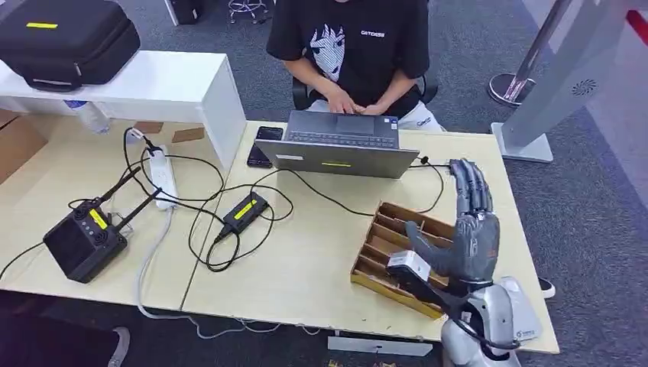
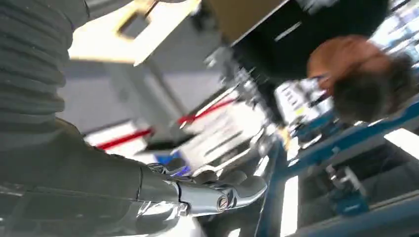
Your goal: Pass the card to the sensor for recognition and then transmit it.
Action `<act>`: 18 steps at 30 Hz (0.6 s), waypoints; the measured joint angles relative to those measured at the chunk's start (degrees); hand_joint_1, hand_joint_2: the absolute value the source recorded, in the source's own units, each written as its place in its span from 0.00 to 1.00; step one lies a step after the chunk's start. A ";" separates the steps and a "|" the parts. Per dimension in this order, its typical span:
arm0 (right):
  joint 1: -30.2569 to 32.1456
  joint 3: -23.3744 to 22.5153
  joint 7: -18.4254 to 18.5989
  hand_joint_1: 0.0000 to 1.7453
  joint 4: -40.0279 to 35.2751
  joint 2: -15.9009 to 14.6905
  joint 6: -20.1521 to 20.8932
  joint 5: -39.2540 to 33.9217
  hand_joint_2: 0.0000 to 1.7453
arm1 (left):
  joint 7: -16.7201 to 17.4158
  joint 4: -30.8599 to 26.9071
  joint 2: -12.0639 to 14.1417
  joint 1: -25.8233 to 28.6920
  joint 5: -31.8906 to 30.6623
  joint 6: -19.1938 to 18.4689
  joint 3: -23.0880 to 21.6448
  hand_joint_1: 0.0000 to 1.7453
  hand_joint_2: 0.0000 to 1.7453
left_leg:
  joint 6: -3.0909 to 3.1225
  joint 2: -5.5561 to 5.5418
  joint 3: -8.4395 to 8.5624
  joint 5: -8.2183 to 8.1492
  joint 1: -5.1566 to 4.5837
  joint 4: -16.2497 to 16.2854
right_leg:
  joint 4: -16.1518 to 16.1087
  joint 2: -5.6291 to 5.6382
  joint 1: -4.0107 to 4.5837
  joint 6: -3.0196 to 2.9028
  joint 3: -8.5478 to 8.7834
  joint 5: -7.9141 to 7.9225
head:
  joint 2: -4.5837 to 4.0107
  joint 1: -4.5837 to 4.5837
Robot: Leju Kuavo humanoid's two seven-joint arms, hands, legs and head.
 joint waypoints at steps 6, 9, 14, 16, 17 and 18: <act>1.24 -4.70 7.51 0.00 1.70 0.00 -2.50 14.68 1.00 | 0.18 0.00 -0.15 -0.04 0.37 0.26 0.00 0.00 1.00 | 0.00 0.01 0.00 0.01 -0.01 0.00 | 0.00 0.00 -0.01 0.01 0.00 0.01 | 0.00 0.02; 1.21 -5.71 9.01 0.00 3.37 0.00 -1.69 16.04 1.00 | 0.42 0.00 -0.15 -0.08 0.50 0.28 0.00 0.00 1.00 | 0.00 0.01 0.00 0.00 -0.01 0.00 | 0.00 0.00 -0.01 0.01 0.01 0.01 | 0.00 0.00; 1.00 -6.37 10.43 0.00 6.65 0.00 0.39 17.77 1.00 | 0.50 0.00 -0.18 -0.10 0.68 0.28 0.00 0.00 1.00 | 0.00 0.00 -0.01 0.00 -0.01 0.00 | 0.00 0.00 0.00 0.00 0.00 0.00 | 0.00 0.02; 0.79 -6.39 10.78 0.00 8.00 0.00 1.04 18.86 1.00 | 0.50 0.00 -0.15 -0.11 0.70 0.26 0.00 0.00 1.00 | 0.00 0.00 -0.01 0.00 -0.01 0.00 | 0.00 0.01 0.00 0.00 0.00 0.00 | 0.00 0.00; 0.69 -6.39 11.02 0.00 8.72 0.00 1.26 19.21 1.00 | 0.50 0.00 -0.15 -0.11 0.79 0.24 0.00 0.00 1.00 | 0.00 0.00 -0.01 0.00 -0.01 0.00 | 0.00 0.00 0.00 0.00 0.00 0.00 | 0.00 0.00; 0.59 -6.39 11.04 0.00 9.20 0.00 1.35 19.21 1.00 | 0.50 0.00 -0.15 -0.11 0.81 0.24 0.00 0.00 1.00 | 0.00 0.00 -0.01 0.00 -0.01 0.00 | 0.00 0.00 0.00 0.00 0.00 0.00 | 0.00 0.02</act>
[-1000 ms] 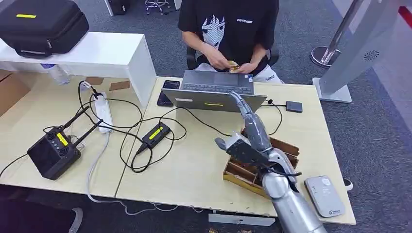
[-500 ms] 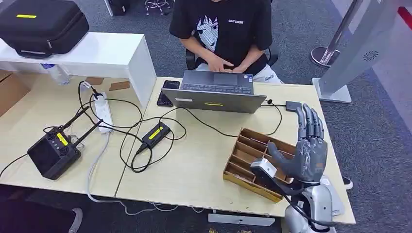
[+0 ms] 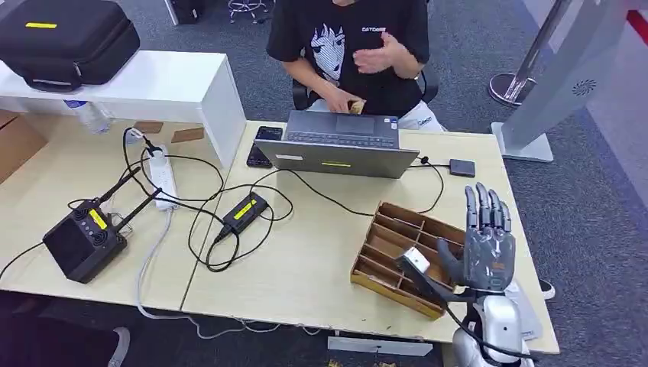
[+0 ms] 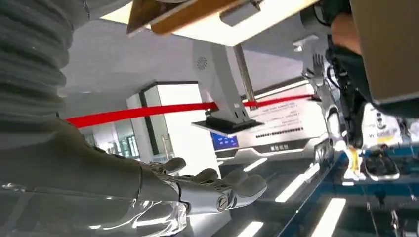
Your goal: Pass the card to the sensor for recognition and then transmit it.
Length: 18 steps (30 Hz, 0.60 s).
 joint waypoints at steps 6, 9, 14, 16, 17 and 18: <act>-0.60 0.00 0.13 0.00 2.27 0.00 0.20 0.09 1.00 | 0.00 0.00 0.00 0.00 0.04 0.00 0.00 0.00 1.00 | 0.00 0.00 0.00 0.00 0.00 0.00 | 0.00 0.00 0.00 0.00 0.00 0.00 | 0.00 -0.02; -0.79 0.02 0.13 0.00 2.93 0.00 0.20 0.11 1.00 | 0.00 0.00 0.00 0.00 0.04 0.00 0.00 0.00 1.00 | 0.00 0.00 0.00 0.00 0.00 0.00 | 0.00 0.00 0.00 0.00 0.01 0.00 | 0.00 -0.02; -0.90 0.00 0.74 0.00 3.39 0.02 0.59 1.31 1.00 | 0.00 0.00 -0.02 -0.02 0.35 0.00 0.00 0.00 1.00 | 0.00 0.00 0.00 0.00 0.00 0.00 | 0.00 0.00 0.00 0.00 0.01 0.00 | 0.00 0.00; -1.00 0.00 1.13 0.00 3.54 0.02 0.72 1.86 1.00 | 0.02 0.00 -0.13 -0.02 0.46 0.00 0.00 0.00 1.00 | 0.00 0.00 0.01 0.00 0.00 0.00 | 0.00 0.00 -0.01 0.00 0.00 0.00 | 0.00 0.00; -1.02 0.00 1.20 0.00 3.54 0.02 0.76 1.90 1.00 | 0.02 0.00 -0.15 -0.01 0.50 0.00 0.00 0.00 1.00 | 0.00 0.00 0.01 0.00 0.00 0.00 | 0.00 0.00 0.00 0.00 0.00 0.00 | 0.00 -0.02; -1.04 0.02 1.20 0.00 3.54 0.02 0.76 1.90 1.00 | 0.02 0.00 -0.15 -0.02 0.54 0.00 0.00 0.00 1.00 | 0.00 0.00 0.01 0.00 0.00 0.00 | 0.00 0.00 0.00 0.00 0.00 0.00 | 0.00 0.00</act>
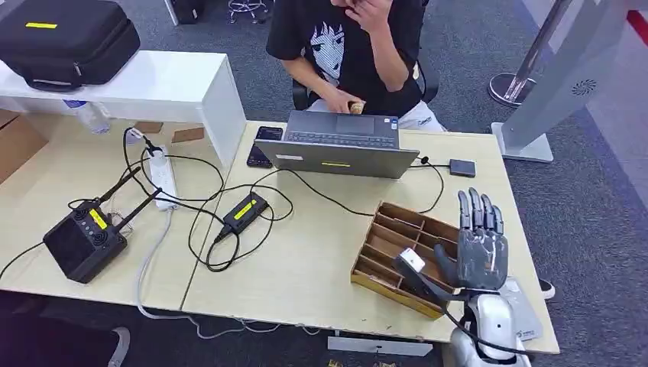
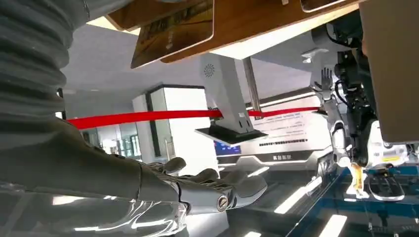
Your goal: Pass the card to the sensor for recognition and then transmit it.
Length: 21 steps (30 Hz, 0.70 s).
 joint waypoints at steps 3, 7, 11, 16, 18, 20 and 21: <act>-0.11 -0.02 1.07 0.01 0.13 0.00 0.15 1.51 1.00 | 0.07 0.00 -0.04 0.00 0.11 0.02 0.00 0.00 1.00 | 0.00 0.00 0.00 0.00 0.00 0.00 | 0.00 0.00 0.00 0.00 0.00 0.00 | 0.00 -0.02; -0.22 -0.37 2.43 0.34 0.48 0.00 0.70 3.15 1.00 | 0.09 0.00 -0.13 0.00 0.40 0.11 0.00 0.00 1.00 | 0.00 0.00 0.00 0.00 0.00 0.00 | 0.00 0.00 0.00 0.00 0.00 0.00 | 0.00 0.00; -0.24 -1.14 2.56 0.33 0.66 0.02 2.32 3.43 1.00 | 0.13 0.02 -0.15 0.01 0.92 0.24 0.00 0.00 1.00 | 0.00 0.00 0.00 0.00 -0.01 0.00 | 0.00 0.00 -0.01 0.00 0.00 0.00 | 0.00 0.00; -0.29 -0.11 8.49 0.95 1.64 -1.21 3.48 4.20 1.00 | 0.13 0.02 -0.17 0.04 1.49 0.20 -0.04 0.00 1.00 | 0.00 0.00 0.00 0.00 -0.01 0.00 | 0.00 0.00 -0.01 0.00 0.00 0.00 | 0.00 -0.02; -0.27 1.80 10.89 0.95 2.30 -2.34 3.43 4.20 1.00 | 0.11 0.02 -0.17 0.06 1.75 0.13 -0.07 0.00 1.00 | 0.00 0.00 0.00 0.00 -0.01 0.00 | 0.00 0.00 -0.01 0.00 0.00 0.00 | 0.00 -0.02; -0.41 2.12 10.56 0.95 2.64 -2.78 3.19 4.20 1.00 | 0.11 0.02 -0.17 0.07 1.88 0.11 -0.07 0.00 1.00 | 0.00 0.01 0.01 0.00 -0.01 0.00 | 0.00 0.00 -0.01 0.00 0.01 0.00 | 0.00 -0.02; -0.57 2.19 10.47 0.95 2.75 -2.93 3.19 4.20 1.00 | 0.11 0.02 -0.15 0.07 1.88 0.11 -0.07 0.00 1.00 | 0.00 0.01 0.02 0.00 -0.01 0.00 | -0.01 0.00 -0.01 0.00 0.01 0.00 | 0.00 0.00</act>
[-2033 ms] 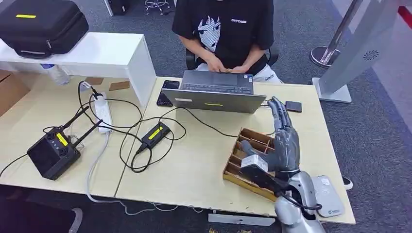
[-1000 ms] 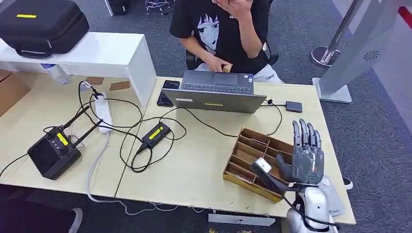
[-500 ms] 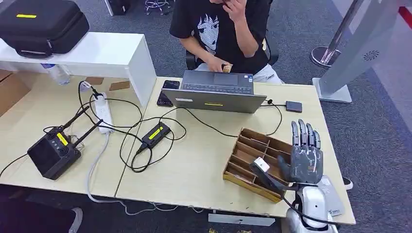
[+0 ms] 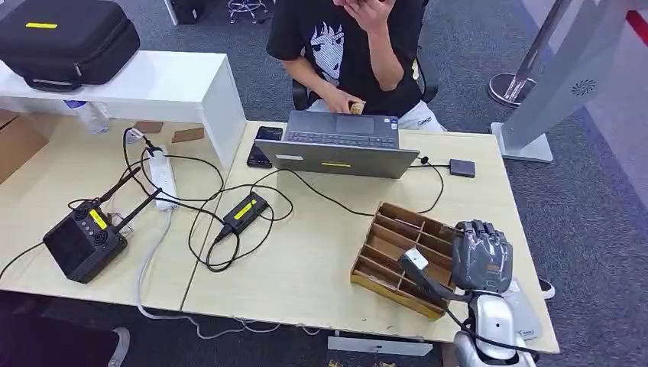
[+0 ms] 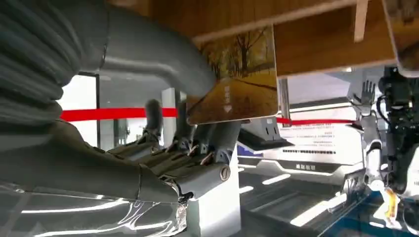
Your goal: Pass the card to the sensor for recognition and then transmit it.
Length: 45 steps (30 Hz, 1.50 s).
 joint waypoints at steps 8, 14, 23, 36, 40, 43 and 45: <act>-0.50 0.85 -0.11 0.95 0.74 -0.87 0.00 0.02 1.00 | -0.04 0.00 -0.02 0.02 0.09 -0.02 -0.02 0.00 1.00 | 0.00 0.00 0.03 0.00 0.00 0.00 | 0.00 0.00 0.00 0.00 0.02 0.00 | 0.00 -0.02; -0.64 0.92 -0.11 0.95 0.94 -1.03 0.00 0.00 1.00 | -0.04 0.00 -0.02 0.02 0.09 -0.02 -0.02 0.00 1.00 | 0.00 0.00 0.04 0.00 0.01 0.00 | 0.00 0.00 0.00 0.00 0.03 0.00 | 0.00 -0.02; -0.74 1.09 -0.11 0.95 1.11 -1.24 0.00 0.00 1.00 | -0.04 0.00 -0.02 0.03 0.11 -0.02 -0.02 0.00 1.00 | 0.00 0.00 0.08 0.00 0.00 0.00 | 0.00 0.00 0.00 0.00 0.08 0.00 | 0.00 0.00; -0.75 1.14 -0.11 0.95 1.11 -1.29 0.00 0.00 1.00 | -0.04 0.00 -0.02 0.02 0.13 -0.02 -0.02 0.00 1.00 | 0.00 0.00 0.10 0.00 0.00 0.00 | 0.00 0.00 0.00 0.00 0.10 0.00 | 0.00 0.00; -0.75 1.14 -0.11 0.95 1.11 -1.29 -0.02 0.00 1.00 | -0.04 0.00 -0.02 0.02 0.15 -0.02 -0.02 0.00 1.00 | 0.00 0.00 0.10 0.00 0.00 0.00 | 0.00 0.00 0.00 0.00 0.10 0.00 | 0.00 -0.02; -0.75 1.14 -0.11 0.95 1.11 -1.29 -0.02 0.00 1.00 | -0.04 0.00 -0.02 0.02 0.15 -0.02 -0.02 0.00 1.00 | 0.00 0.00 0.11 0.00 0.00 0.00 | 0.00 0.00 0.00 0.00 0.10 0.00 | 0.00 0.00; -0.75 1.14 -0.11 0.95 1.11 -1.29 -0.02 0.02 1.00 | -0.04 0.00 -0.02 0.02 0.15 -0.02 -0.02 0.00 1.00 | 0.00 0.00 0.11 0.00 0.00 0.00 | 0.00 0.00 0.00 0.00 0.10 0.00 | 0.00 -0.02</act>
